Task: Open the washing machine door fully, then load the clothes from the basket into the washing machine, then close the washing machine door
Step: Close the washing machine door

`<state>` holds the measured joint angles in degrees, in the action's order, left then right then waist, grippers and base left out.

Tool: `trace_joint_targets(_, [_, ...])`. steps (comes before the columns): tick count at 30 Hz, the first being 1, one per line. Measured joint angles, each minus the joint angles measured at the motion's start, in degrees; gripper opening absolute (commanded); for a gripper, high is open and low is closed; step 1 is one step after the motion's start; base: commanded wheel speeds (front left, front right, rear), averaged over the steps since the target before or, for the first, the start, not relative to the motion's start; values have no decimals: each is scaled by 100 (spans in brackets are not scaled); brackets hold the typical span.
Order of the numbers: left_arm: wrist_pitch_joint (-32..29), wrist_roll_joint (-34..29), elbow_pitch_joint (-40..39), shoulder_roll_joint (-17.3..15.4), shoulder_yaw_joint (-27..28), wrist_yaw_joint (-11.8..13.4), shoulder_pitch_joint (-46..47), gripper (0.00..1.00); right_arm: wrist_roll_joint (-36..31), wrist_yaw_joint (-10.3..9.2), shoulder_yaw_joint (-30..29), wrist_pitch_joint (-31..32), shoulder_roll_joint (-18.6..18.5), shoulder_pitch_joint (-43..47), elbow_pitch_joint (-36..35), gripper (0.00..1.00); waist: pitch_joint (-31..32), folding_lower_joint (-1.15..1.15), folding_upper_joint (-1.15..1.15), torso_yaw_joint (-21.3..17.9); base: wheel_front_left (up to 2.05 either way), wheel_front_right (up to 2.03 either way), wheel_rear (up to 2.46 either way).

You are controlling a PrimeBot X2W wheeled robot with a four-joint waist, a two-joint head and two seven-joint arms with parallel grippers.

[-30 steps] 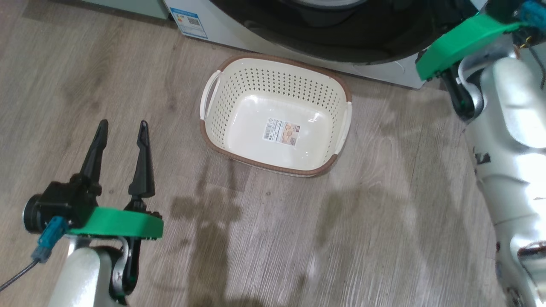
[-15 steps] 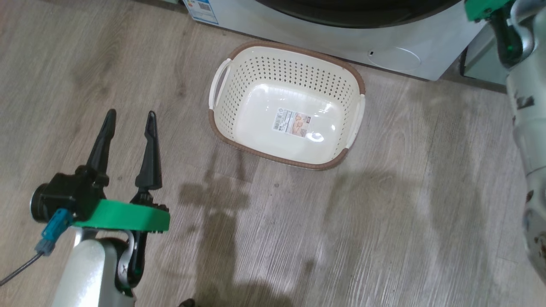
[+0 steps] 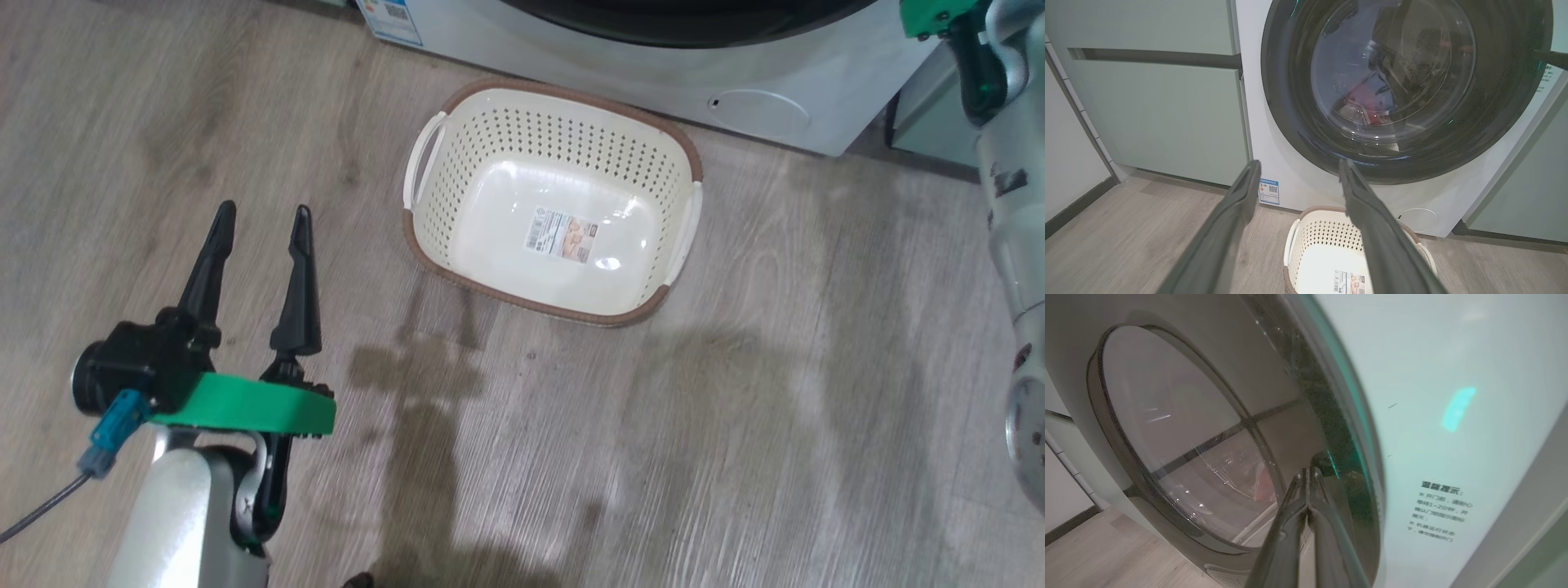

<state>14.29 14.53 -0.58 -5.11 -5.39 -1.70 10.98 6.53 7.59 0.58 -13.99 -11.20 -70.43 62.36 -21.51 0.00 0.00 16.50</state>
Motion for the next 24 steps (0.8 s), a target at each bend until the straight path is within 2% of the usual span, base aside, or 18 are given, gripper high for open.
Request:
trace_joint_targets(7, [0, 2, 82, 13, 105, -47, -23, 100, 250, -8, 321, -43, 157, 108, -2, 0, 198, 0, 0, -105, 0, 0, 0])
trace_joint_targets(11, [0, 1, 135, 4, 149, -65, -71, 100, 576, -8, 598, -47, 282, 600, -296, 0, 372, 0, 0, -235, 0, 0, 0])
trace_joint_targets(13, [0, 1, 156, -9, 149, -66, -111, 100, 719, -8, 635, -47, 279, 923, -572, 69, 451, 0, 0, -320, 0, 0, 0])
trace_joint_targets(14, [0, 1, 155, -18, 149, -66, -134, 100, 789, -8, 661, -47, 278, 1089, -709, 99, 490, 0, 0, -367, 0, 0, 0])
trace_joint_targets(24, [-121, -90, 101, -156, 90, -58, -352, 100, 933, -8, 461, -47, 397, 2854, -2339, 100, 859, 0, 0, -881, 0, 0, 0])
